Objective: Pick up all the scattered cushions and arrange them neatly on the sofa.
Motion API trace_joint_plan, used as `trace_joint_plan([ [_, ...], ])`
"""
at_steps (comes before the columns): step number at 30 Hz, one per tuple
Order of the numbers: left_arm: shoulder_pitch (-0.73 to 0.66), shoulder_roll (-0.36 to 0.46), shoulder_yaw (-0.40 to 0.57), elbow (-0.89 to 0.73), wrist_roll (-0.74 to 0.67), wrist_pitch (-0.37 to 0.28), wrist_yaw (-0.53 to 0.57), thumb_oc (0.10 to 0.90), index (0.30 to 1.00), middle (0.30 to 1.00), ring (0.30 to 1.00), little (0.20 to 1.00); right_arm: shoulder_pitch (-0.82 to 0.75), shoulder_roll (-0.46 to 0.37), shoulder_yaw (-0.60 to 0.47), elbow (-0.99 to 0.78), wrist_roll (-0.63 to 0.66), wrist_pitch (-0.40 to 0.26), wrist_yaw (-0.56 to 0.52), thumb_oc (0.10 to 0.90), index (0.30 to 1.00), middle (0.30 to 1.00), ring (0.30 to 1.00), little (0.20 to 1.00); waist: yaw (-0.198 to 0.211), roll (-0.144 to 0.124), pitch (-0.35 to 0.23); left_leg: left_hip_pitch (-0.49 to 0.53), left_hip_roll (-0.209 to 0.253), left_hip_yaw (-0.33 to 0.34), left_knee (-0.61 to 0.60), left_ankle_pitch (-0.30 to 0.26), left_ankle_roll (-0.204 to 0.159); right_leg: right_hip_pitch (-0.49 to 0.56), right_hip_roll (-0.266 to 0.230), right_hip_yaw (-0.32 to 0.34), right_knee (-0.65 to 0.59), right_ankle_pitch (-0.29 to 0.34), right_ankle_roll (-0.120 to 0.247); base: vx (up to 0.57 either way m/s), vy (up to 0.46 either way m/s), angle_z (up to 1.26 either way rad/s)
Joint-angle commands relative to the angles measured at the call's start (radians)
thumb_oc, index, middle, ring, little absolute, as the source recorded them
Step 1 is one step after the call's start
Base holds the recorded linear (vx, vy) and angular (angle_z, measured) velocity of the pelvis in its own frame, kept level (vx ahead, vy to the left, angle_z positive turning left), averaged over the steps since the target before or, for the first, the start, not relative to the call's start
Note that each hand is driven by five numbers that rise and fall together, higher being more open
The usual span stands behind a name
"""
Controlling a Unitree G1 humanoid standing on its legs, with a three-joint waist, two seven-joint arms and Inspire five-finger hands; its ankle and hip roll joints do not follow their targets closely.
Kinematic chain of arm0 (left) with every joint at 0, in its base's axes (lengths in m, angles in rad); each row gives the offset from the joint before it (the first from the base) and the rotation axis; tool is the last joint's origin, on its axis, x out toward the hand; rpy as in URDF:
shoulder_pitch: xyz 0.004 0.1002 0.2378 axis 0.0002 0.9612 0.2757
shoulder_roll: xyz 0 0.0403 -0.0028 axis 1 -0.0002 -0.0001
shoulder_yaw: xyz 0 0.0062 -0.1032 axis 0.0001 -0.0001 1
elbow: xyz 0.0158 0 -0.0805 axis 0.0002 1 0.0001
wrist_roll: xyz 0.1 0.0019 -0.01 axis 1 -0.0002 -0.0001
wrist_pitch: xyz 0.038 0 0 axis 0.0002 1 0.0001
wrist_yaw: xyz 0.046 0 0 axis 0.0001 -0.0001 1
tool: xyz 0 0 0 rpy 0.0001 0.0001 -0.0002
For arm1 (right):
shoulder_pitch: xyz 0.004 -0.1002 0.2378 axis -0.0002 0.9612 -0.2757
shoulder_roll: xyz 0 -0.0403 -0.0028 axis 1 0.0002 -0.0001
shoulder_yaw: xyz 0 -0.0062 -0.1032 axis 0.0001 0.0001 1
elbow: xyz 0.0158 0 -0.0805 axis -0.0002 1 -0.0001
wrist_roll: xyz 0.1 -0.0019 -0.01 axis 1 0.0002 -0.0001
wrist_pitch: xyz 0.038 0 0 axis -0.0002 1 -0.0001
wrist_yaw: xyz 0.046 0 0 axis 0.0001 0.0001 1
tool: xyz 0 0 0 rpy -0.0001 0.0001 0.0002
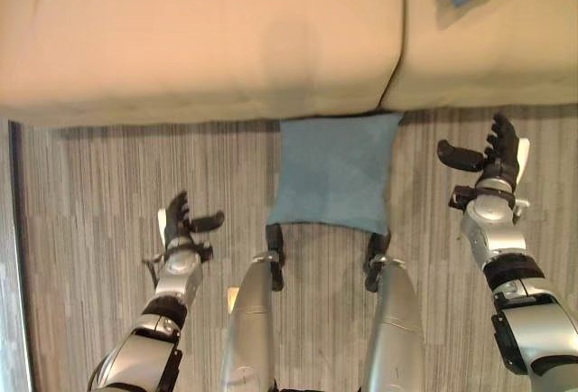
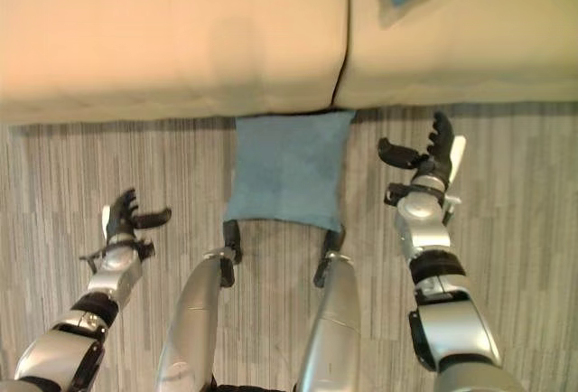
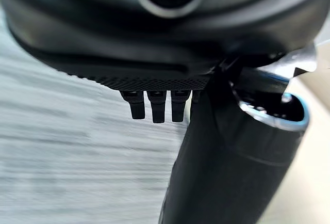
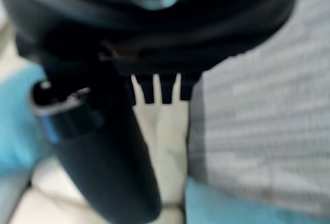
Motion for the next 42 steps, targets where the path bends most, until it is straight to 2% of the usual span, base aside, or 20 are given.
trace_joint_plan([
  [1, -0.023, 0.105, -0.031, -0.031, -0.043, -0.076, 0.021, 0.8, 0.9, 0.9, 0.9, 0.9, -0.088, -0.067, 0.006, 0.031, 0.006, -0.076, -0.029, 0.8, 0.9, 0.9, 0.9, 0.9, -0.013, -0.016, -0.087, -0.119, 0.053, -0.034, -0.003, -0.013, -0.062, -0.031, -0.07, 0.043, 0.06, -0.111, 0.069, 0.0, 0.0, 0.0],
  [6, -0.2, 0.128, -0.106, -0.016, -0.059, -0.067, 0.02, 0.8, 0.9, 0.9, 0.9, 0.9, -0.23, -0.07, 0.077, 0.139, 0.074, -0.079, -0.015, 0.8, 0.9, 0.9, 0.9, 0.9, -0.015, -0.007, -0.102, -0.314, 0.031, -0.038, 0.108, -0.036, -0.051, -0.238, -0.086, 0.101, 0.158, -0.125, 0.072, 0.05, 0.012, 0.03],
  [8, -0.274, 0.145, -0.139, -0.004, -0.05, -0.061, 0.025, 0.8, 0.9, 0.9, 0.9, 0.9, -0.291, -0.096, 0.102, 0.189, 0.083, -0.072, -0.024, 0.8, 0.9, 0.9, 0.9, 0.9, -0.019, -0.001, -0.109, -0.397, 0.018, -0.037, 0.158, -0.046, -0.047, -0.328, -0.089, 0.128, 0.208, -0.135, 0.068, 0.09, 0.038, 0.0],
  [10, -0.335, 0.157, -0.182, 0.009, -0.029, -0.054, 0.027, 0.8, 0.9, 0.9, 0.9, 0.9, -0.343, -0.106, 0.131, 0.23, 0.102, -0.07, -0.016, 0.8, 0.9, 0.9, 0.9, 0.9, -0.02, 0.003, -0.113, -0.455, 0.013, -0.033, 0.2, -0.056, -0.045, -0.388, -0.09, 0.15, 0.243, -0.147, 0.064, 0.09, 0.022, 0.03],
  [12, -0.343, 0.157, -0.182, 0.014, -0.029, -0.055, 0.026, 0.8, 0.9, 0.9, 0.9, 0.9, -0.354, -0.109, 0.135, 0.239, 0.105, -0.072, -0.012, 0.8, 0.9, 0.9, 0.9, 0.9, -0.019, 0.0, -0.119, -0.47, 0.013, -0.03, 0.209, -0.06, -0.045, -0.408, -0.09, 0.157, 0.254, -0.151, 0.064, 0.08, 0.009, 0.01],
  [14, -0.456, 0.175, -0.253, 0.098, -0.018, -0.032, 0.01, 0.8, 0.9, 0.9, 0.9, 0.9, -0.461, -0.109, 0.238, 0.304, 0.089, -0.056, 0.007, 0.8, 0.9, 0.9, 0.9, 0.9, -0.02, 0.01, -0.122, -0.598, 0.009, -0.045, 0.342, -0.105, -0.031, -0.541, -0.088, 0.205, 0.37, -0.183, 0.058, 0.21, 0.041, 0.01],
  [16, -0.49, 0.17, -0.27, 0.124, -0.015, -0.023, 0.003, 0.8, 0.9, 0.9, 0.9, 0.9, -0.491, -0.096, 0.28, 0.32, 0.068, -0.051, 0.013, 0.8, 0.9, 0.9, 0.9, 0.9, -0.022, 0.013, -0.119, -0.664, 0.019, -0.052, 0.423, -0.138, -0.022, -0.607, -0.083, 0.23, 0.443, -0.205, 0.052, 0.18, 0.01, -0.01],
  [18, -0.517, 0.172, -0.293, 0.157, -0.01, -0.015, -0.003, 0.8, 0.9, 0.9, 0.9, 0.9, -0.533, -0.106, 0.332, 0.351, 0.026, -0.033, 0.014, 0.8, 0.9, 0.9, 0.9, 0.9, -0.024, 0.029, -0.091, -0.702, 0.027, -0.083, 0.522, -0.179, -0.014, -0.621, -0.074, 0.24, 0.522, -0.238, 0.049, 0.17, -0.016, 0.02],
  [21, -0.553, 0.157, -0.307, 0.194, -0.02, 0.003, -0.008, 0.8, 0.9, 0.9, 0.9, 0.9, -0.576, -0.093, 0.392, 0.378, -0.019, -0.012, 0.024, 0.8, 0.9, 0.9, 0.9, 0.9, -0.03, 0.024, -0.02, -0.702, 0.043, -0.086, 0.657, -0.25, -0.014, -0.621, -0.063, 0.267, 0.657, -0.296, 0.034, 0.15, -0.084, 0.01],
  [23, -0.559, 0.13, -0.313, 0.225, -0.031, 0.019, -0.01, 0.8, 0.9, 0.9, 0.9, 0.9, -0.581, -0.068, 0.429, 0.391, -0.037, 0.004, 0.032, 0.8, 0.9, 0.9, 0.9, 0.9, -0.029, 0.023, -0.016, -0.702, 0.048, -0.092, 0.727, -0.295, -0.017, -0.621, -0.056, 0.269, 0.727, -0.339, 0.026, 0.17, -0.092, 0.01],
  [24, -0.559, 0.13, -0.313, 0.225, -0.031, 0.019, -0.01, 0.8, 0.9, 0.9, 0.9, 0.9, -0.581, -0.068, 0.429, 0.391, -0.037, 0.004, 0.032, 0.8, 0.9, 0.9, 0.9, 0.9, -0.029, 0.023, -0.016, -0.702, 0.048, -0.092, 0.727, -0.295, -0.017, -0.621, -0.056, 0.269, 0.727, -0.339, 0.026, 0.18, -0.079, -0.04],
  [26, -0.545, 0.097, -0.332, 0.271, -0.034, 0.04, -0.025, 0.8, 0.9, 0.9, 0.9, 0.9, -0.59, -0.066, 0.47, 0.415, -0.056, 0.024, 0.047, 0.8, 0.9, 0.9, 0.9, 0.9, -0.029, 0.021, -0.016, -0.702, 0.048, -0.098, 0.812, -0.349, -0.017, -0.621, -0.046, 0.273, 0.806, -0.384, 0.012, 0.17, -0.071, -0.06],
  [29, -0.53, 0.062, -0.35, 0.32, -0.04, 0.075, -0.051, 0.8, 0.9, 0.9, 0.9, 0.9, -0.552, -0.039, 0.506, 0.448, -0.11, 0.059, 0.053, 0.8, 0.9, 0.9, 0.9, 0.9, -0.035, 0.009, -0.016, -0.702, 0.045, -0.106, 0.875, -0.393, -0.015, -0.621, -0.036, 0.285, 0.865, -0.42, -0.001, 0.14, -0.066, -0.02],
  [31, -0.538, 0.044, -0.351, 0.34, -0.053, 0.082, -0.054, 0.8, 0.9, 0.9, 0.9, 0.9, -0.547, -0.061, 0.514, 0.49, -0.144, 0.088, 0.055, 0.8, 0.9, 0.9, 0.9, 0.9, -0.039, 0.0, -0.016, -0.702, 0.043, -0.111, 0.911, -0.42, -0.018, -0.621, -0.034, 0.295, 0.898, -0.437, -0.008, 0.12, -0.085, 0.01],
  [32, -0.543, 0.027, -0.352, 0.347, -0.069, 0.086, -0.058, 0.8, 0.9, 0.9, 0.9, 0.9, -0.531, -0.045, 0.517, 0.489, -0.149, 0.087, 0.06, 0.8, 0.9, 0.9, 0.9, 0.9, -0.041, -0.004, -0.016, -0.702, 0.044, -0.111, 0.919, -0.427, -0.018, -0.621, -0.037, 0.294, 0.908, -0.443, -0.01, 0.07, -0.059, 0.05],
  [36, -0.55, -0.033, -0.354, 0.355, -0.136, 0.087, -0.074, 0.8, 0.9, 0.9, 0.9, 0.9, -0.512, 0.009, 0.509, 0.499, -0.083, 0.094, 0.083, 0.8, 0.9, 0.9, 0.9, 0.9, -0.047, -0.005, -0.016, -0.702, 0.048, -0.109, 0.941, -0.447, -0.026, -0.621, -0.039, 0.3, 0.928, -0.457, -0.014, 0.09, -0.026, 0.0],
  [37, -0.494, -0.109, -0.354, 0.324, -0.198, 0.108, -0.064, 0.8, 0.9, 0.9, 0.9, 0.9, -0.253, 0.104, 0.329, 0.744, -0.003, 0.223, 0.107, 0.8, 0.9, 0.9, 0.9, 0.9, -0.062, 0.016, -0.016, -0.702, 0.047, -0.102, 0.95, -0.462, -0.025, -0.621, -0.048, 0.3, 0.936, -0.473, -0.022, 0.07, 0.036, -0.01],
  [40, -0.474, -0.066, -0.424, 0.312, -0.202, 0.11, -0.095, 0.8, 0.9, 0.9, 0.9, 0.9, -0.085, 0.229, 0.344, 0.583, 0.225, 0.142, 0.138, 0.8, 0.9, 0.9, 0.9, 0.9, -0.093, -0.031, -0.016, -0.702, 0.058, -0.09, 0.928, -0.47, -0.027, -0.621, -0.029, 0.301, 0.918, -0.461, -0.019, 0.03, 0.013, -0.04],
  [42, -0.482, -0.039, -0.461, 0.276, -0.248, 0.109, -0.128, 0.8, 0.9, 0.9, 0.9, 0.9, -0.009, 0.314, 0.412, 0.42, 0.351, 0.091, 0.167, 0.8, 0.9, 0.9, 0.9, 0.9, -0.096, -0.038, -0.016, -0.702, 0.063, -0.091, 0.914, -0.469, -0.029, -0.621, -0.021, 0.302, 0.904, -0.454, -0.015, 0.02, 0.026, -0.23],
])
